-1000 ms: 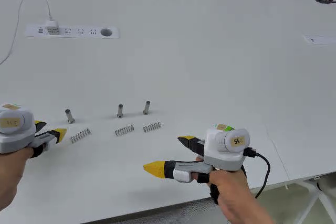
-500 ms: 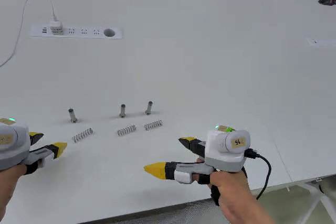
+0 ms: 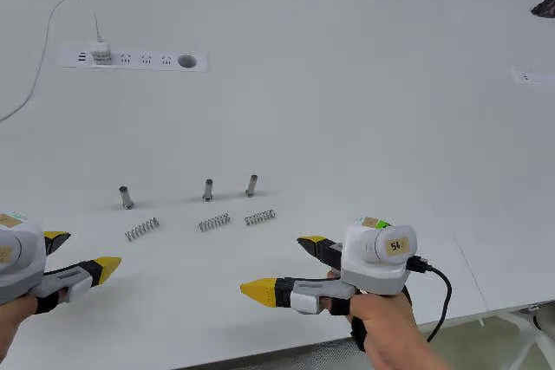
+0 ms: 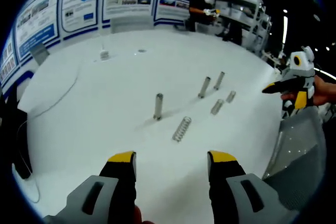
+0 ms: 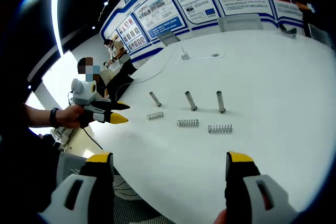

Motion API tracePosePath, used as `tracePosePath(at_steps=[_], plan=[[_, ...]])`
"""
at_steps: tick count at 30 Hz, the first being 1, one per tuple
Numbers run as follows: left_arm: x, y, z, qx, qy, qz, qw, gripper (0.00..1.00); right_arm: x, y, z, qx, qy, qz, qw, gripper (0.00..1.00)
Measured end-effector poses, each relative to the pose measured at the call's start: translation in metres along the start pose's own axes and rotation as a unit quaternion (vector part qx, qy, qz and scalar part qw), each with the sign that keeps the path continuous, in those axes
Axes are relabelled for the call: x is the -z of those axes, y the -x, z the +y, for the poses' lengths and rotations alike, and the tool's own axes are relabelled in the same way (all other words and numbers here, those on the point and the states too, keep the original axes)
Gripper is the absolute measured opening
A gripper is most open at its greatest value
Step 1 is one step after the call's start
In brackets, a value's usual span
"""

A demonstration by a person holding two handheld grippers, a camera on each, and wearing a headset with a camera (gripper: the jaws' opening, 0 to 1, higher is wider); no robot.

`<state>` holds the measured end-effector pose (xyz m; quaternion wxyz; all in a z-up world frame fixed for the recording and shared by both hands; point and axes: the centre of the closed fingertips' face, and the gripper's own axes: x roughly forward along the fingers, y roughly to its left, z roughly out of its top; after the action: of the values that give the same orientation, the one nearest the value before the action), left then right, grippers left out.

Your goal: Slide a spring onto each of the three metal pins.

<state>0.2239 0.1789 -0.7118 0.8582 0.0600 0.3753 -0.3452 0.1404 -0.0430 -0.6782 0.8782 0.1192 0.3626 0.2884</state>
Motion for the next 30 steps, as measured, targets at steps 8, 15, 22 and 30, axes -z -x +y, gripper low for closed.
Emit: tracePosePath(at_steps=[8,15,22,30], plan=[[0.004,0.01,-0.005,0.009,0.003,-0.001,1.0,0.63,0.001,0.0,0.0,0.0,0.0,0.002,1.0,0.89],[0.017,0.011,-0.007,0.013,-0.017,0.023,0.9995,0.69,0.004,-0.002,0.002,-0.002,0.002,0.009,1.0,0.89],[0.017,0.006,-0.012,0.025,-0.034,0.029,0.9987,0.69,0.007,-0.005,0.005,-0.005,0.006,0.017,0.9998,0.89],[0.012,-0.001,-0.02,0.047,-0.049,0.036,0.9971,0.72,0.012,-0.004,0.007,-0.003,0.007,0.022,0.9997,0.9]])
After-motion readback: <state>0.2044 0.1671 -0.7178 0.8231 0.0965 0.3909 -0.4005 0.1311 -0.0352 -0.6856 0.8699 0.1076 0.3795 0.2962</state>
